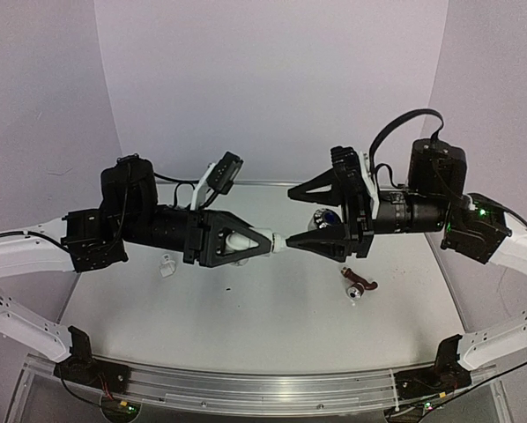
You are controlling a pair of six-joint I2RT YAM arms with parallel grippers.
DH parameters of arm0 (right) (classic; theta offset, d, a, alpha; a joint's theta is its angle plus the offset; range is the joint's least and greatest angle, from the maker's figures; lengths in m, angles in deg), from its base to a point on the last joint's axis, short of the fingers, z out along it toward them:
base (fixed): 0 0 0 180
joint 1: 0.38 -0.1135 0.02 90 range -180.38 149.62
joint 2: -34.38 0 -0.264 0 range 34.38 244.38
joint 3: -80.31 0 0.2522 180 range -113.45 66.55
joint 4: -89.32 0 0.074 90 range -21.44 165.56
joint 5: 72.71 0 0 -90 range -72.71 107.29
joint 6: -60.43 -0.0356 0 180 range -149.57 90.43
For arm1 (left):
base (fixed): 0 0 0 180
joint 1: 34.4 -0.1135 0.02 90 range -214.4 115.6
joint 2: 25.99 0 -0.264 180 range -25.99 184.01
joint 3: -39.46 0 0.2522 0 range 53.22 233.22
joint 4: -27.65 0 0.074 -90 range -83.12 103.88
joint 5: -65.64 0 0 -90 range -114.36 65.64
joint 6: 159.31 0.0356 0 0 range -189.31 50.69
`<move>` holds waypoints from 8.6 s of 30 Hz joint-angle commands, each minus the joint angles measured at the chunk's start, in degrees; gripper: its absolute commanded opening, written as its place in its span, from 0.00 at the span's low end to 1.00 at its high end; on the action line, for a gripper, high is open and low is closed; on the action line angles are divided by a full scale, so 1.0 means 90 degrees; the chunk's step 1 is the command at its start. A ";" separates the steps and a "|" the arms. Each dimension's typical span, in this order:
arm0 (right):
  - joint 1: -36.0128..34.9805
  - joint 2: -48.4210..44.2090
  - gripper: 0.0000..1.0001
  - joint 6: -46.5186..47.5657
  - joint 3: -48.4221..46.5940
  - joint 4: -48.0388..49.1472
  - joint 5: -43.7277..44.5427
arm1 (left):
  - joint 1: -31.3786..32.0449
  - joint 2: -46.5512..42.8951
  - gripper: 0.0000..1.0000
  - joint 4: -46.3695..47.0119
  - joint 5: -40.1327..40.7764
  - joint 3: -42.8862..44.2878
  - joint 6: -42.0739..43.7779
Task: Install the water faucets
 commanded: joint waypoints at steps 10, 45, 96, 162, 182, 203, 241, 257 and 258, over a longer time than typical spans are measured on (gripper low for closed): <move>-0.0025 -0.0483 0.90 -0.0438 0.0412 0.0251 -0.0286 | 0.0007 -0.0484 0.00 0.1096 -0.0033 -0.0147 -0.0116; -0.0020 -0.0426 0.00 -0.0867 0.0313 0.1117 -0.0010 | -0.0003 -0.0689 0.92 0.0449 0.0460 -0.0217 0.0004; -0.0023 -0.0559 0.00 0.1033 0.0463 0.0642 0.0670 | -0.0004 -0.0973 1.00 0.0490 -0.0130 -0.0236 -0.0322; -0.0113 -0.1116 0.00 0.7503 0.1307 0.0675 0.0237 | -0.0202 -0.0353 0.99 0.1190 0.0202 -0.0539 -0.1957; -0.0165 -0.0904 0.00 0.3740 0.0852 0.0603 0.0353 | -0.0203 -0.0355 0.69 0.1440 -0.0178 -0.0533 -0.1315; -0.0169 -0.0868 0.00 0.2399 0.0825 0.0198 0.0338 | -0.0193 -0.0685 0.72 0.1103 -0.0288 -0.0387 -0.0844; -0.0172 -0.0962 0.00 0.4011 0.0905 -0.0462 0.0011 | -0.0184 -0.0913 0.89 -0.0626 0.0448 0.0161 -0.0069; -0.0166 -0.0747 0.00 0.3374 0.0575 -0.0426 0.0384 | -0.0110 -0.0514 0.79 -0.0427 -0.0499 0.0289 -0.0176; -0.0170 -0.0740 0.00 0.3349 0.0575 -0.0423 0.0447 | -0.0098 -0.0515 0.78 -0.0340 -0.0563 0.0261 -0.0180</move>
